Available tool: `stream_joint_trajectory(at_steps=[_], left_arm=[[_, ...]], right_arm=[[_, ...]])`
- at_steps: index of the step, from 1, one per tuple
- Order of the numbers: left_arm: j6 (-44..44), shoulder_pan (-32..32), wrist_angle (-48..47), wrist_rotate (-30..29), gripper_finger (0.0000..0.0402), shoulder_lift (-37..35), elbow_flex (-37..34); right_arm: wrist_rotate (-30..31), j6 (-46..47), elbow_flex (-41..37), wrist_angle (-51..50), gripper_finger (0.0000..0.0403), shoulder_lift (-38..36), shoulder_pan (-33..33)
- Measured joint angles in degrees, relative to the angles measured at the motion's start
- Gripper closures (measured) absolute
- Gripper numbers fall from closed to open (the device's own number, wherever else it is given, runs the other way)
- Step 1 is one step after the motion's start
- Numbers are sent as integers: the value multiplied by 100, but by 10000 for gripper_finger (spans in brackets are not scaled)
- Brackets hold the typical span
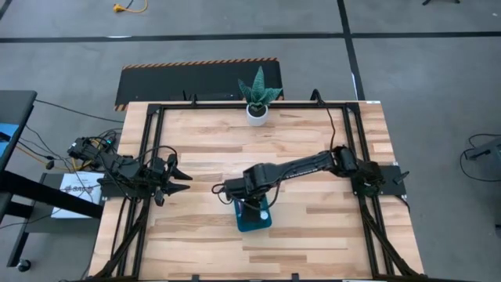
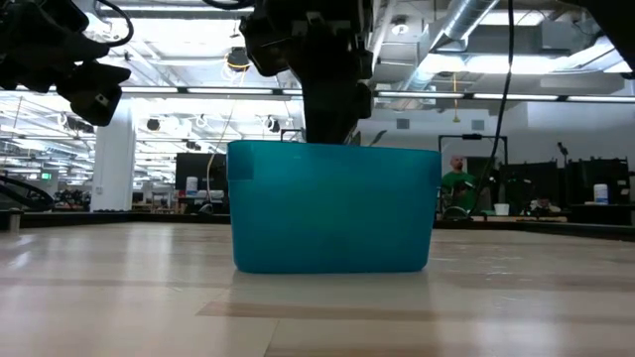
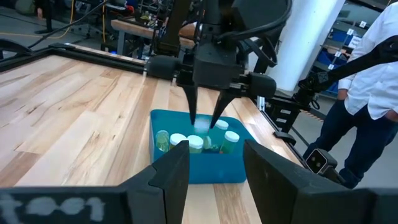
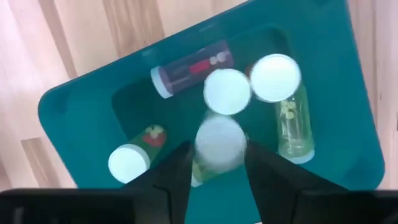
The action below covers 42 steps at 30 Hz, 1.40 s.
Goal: Pick and place pill bottles into a basket
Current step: Put the blue pill bottle into the blue bin, then return to Home Position
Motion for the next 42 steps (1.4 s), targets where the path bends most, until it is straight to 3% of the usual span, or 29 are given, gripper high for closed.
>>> stream_joint_trajectory(at_steps=[7, 14, 18, 23, 29, 36, 42], left_arm=[[0, 1, -2, 1, 262, 0, 0], [0, 1, -2, 0, 262, 0, 0], [-2, 1, -2, 2, 262, 0, 0], [-1, 0, -2, 0, 262, 0, 0], [-2, 0, -4, 2, 262, 0, 0], [-1, 0, -2, 2, 262, 1, 0], [0, 1, -6, 0, 262, 0, 0]], right_arm=[[-2, 0, 0, 0, 232, 0, -31], [50, 106, 382, -84, 226, -27, -95], [900, 156, 866, 399, 230, -463, -89], [1745, -490, 619, 1241, 236, -1600, 35], [1959, -200, -1132, 1736, 239, -3034, -55], [1995, 107, -4009, 3068, 240, -5331, 60], [1815, 72, -5782, 3831, 243, -7479, 133]])
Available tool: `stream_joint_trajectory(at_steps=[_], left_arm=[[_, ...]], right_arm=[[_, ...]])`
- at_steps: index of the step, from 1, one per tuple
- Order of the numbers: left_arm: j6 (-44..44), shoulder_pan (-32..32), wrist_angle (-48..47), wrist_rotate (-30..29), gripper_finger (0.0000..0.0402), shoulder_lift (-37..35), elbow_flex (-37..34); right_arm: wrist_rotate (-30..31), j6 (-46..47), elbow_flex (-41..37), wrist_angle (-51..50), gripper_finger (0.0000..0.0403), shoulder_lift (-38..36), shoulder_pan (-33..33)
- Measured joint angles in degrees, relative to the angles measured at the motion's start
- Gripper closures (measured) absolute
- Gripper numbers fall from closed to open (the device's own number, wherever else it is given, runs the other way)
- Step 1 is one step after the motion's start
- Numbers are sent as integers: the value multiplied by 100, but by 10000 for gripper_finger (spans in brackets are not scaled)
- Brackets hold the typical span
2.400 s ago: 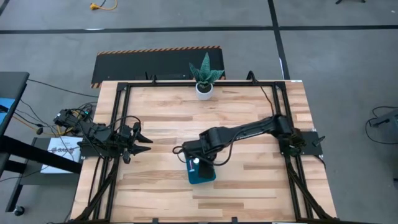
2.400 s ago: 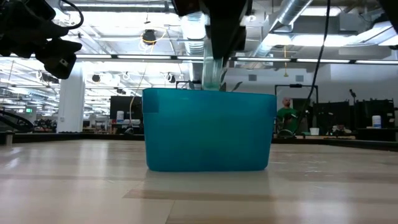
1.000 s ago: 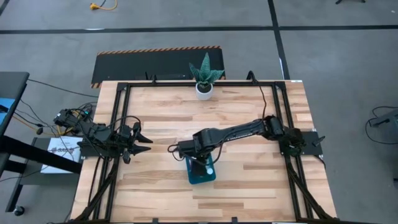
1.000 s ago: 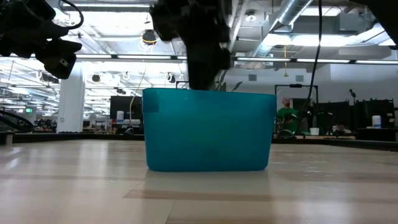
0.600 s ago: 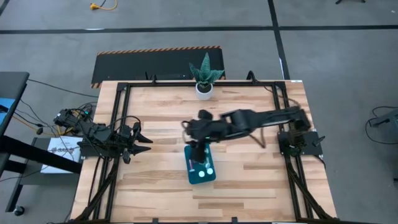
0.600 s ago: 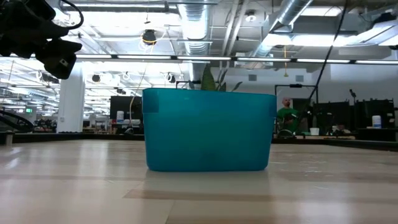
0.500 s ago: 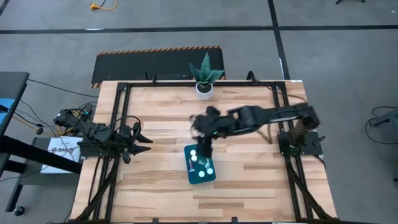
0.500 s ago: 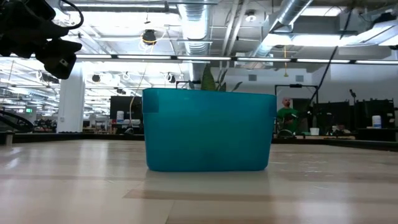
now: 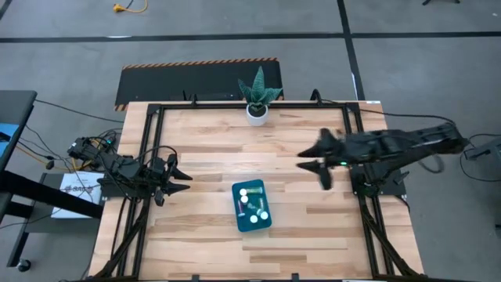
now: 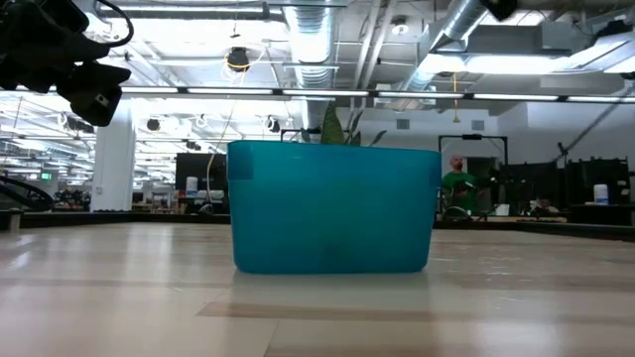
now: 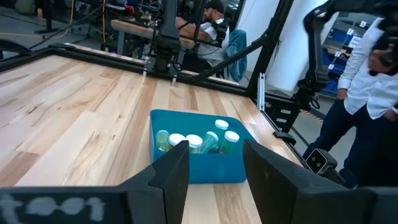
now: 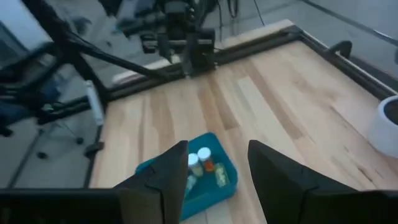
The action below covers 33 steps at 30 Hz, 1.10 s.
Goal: Pick and place pill bottles into a basket
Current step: Return to Home Position
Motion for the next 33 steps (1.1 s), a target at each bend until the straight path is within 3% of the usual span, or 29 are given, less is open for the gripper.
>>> stream_joint_trajectory(at_steps=[10, 19, 26, 33], left_arm=[[-2, -2, 0, 1, 262, 1, 0], [0, 0, 0, 2, 262, 0, 0], [0, -2, 0, 2, 262, 1, 0], [-1, 0, -1, 2, 262, 1, 0]], right_arm=[[-364, -72, -1746, 109, 243, -2582, 0], [-822, -124, -3027, 1333, 244, -4134, 0], [-1302, -116, -3977, 2174, 266, -4909, -2], [-1389, -118, -4530, 2575, 292, -5050, -2]])
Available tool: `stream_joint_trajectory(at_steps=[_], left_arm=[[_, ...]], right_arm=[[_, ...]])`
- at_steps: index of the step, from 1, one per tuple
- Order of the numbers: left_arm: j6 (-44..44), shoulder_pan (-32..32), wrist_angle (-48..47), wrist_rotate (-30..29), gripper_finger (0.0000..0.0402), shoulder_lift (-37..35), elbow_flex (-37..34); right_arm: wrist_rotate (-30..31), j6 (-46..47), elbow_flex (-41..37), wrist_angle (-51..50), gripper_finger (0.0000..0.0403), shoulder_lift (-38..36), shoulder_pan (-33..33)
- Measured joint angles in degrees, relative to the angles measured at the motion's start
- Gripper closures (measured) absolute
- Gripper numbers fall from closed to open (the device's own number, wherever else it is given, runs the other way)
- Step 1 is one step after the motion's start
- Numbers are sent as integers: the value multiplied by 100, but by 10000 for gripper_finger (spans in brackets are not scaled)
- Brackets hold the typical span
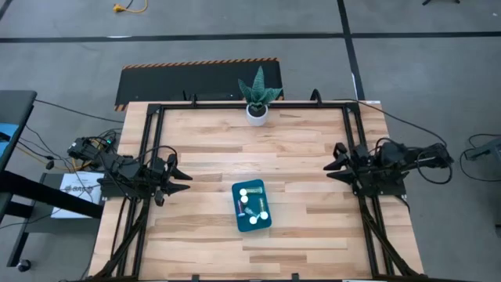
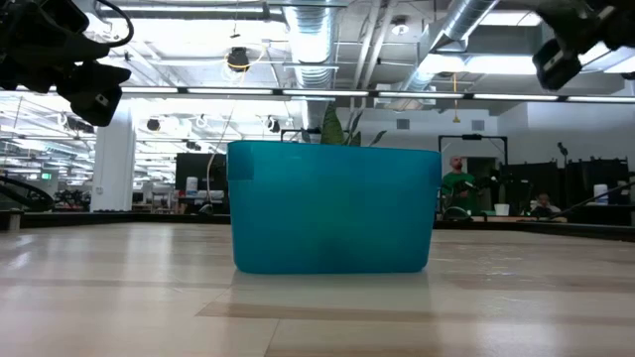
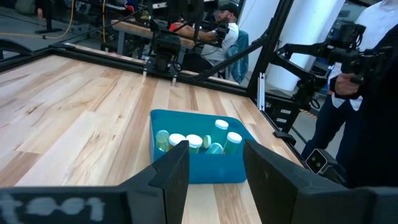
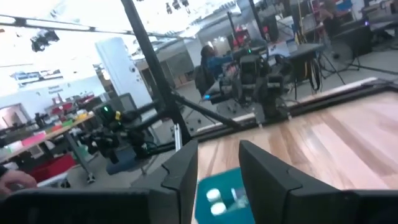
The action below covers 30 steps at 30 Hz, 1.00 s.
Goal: Pick and place pill bottles into a basket
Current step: Return to Home Position
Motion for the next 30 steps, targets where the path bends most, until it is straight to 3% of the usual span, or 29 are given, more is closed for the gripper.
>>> stream_joint_trajectory(at_steps=[19, 30], left_arm=[[0, -1, 1, -2, 262, -1, 0], [-2, -2, -1, -2, 262, 2, 0]], right_arm=[[20, -588, -1310, 1788, 295, -420, -126], [393, -599, -1322, 479, 295, -395, -354]])
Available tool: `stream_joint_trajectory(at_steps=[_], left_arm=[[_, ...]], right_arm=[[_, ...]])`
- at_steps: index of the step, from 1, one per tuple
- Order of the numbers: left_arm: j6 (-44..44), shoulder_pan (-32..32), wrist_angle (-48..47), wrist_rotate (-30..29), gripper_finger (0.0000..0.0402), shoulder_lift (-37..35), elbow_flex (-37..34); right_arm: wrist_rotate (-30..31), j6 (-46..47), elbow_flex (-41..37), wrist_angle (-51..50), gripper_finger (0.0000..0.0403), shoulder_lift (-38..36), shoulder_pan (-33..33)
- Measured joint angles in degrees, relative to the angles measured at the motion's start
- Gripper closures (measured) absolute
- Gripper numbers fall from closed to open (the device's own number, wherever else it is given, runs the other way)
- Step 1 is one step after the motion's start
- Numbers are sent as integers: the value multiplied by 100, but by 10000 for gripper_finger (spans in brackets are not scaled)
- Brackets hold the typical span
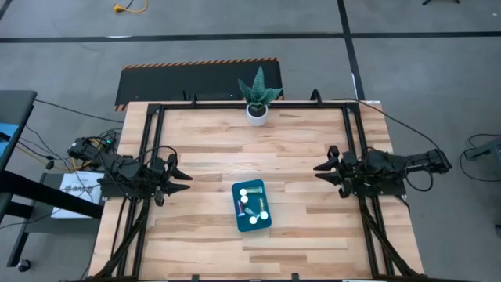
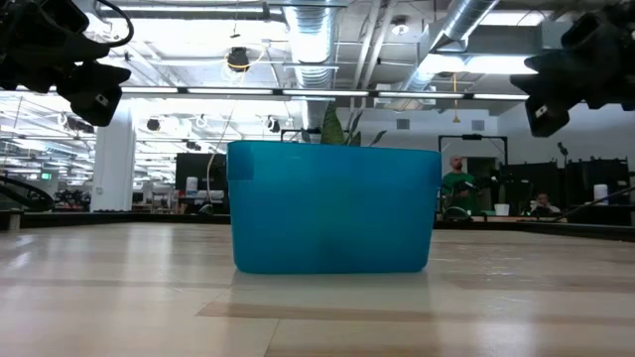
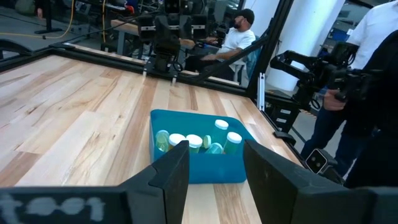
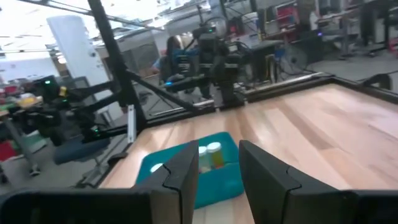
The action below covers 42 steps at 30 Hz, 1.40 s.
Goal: Pick and place pill bottles into a basket
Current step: Return to Home Position
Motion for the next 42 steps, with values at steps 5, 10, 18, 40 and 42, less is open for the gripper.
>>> stream_joint_trajectory(at_steps=[5, 10, 18, 40, 42], left_arm=[[0, 2, 1, 0, 262, 0, 1], [2, 2, 0, 0, 262, 0, 2], [0, 0, 0, 2, 262, 0, 1], [0, 0, 0, 0, 262, 0, 1], [2, 2, 0, 0, 262, 0, 0]], right_arm=[[-51, 43, 17, -65, 295, 33, -245], [-94, 701, 21, -90, 295, 213, -363], [-98, 750, 24, -97, 295, 282, -367], [-98, 752, 24, -103, 295, 282, -367], [-98, 754, 24, -103, 295, 282, -367]])
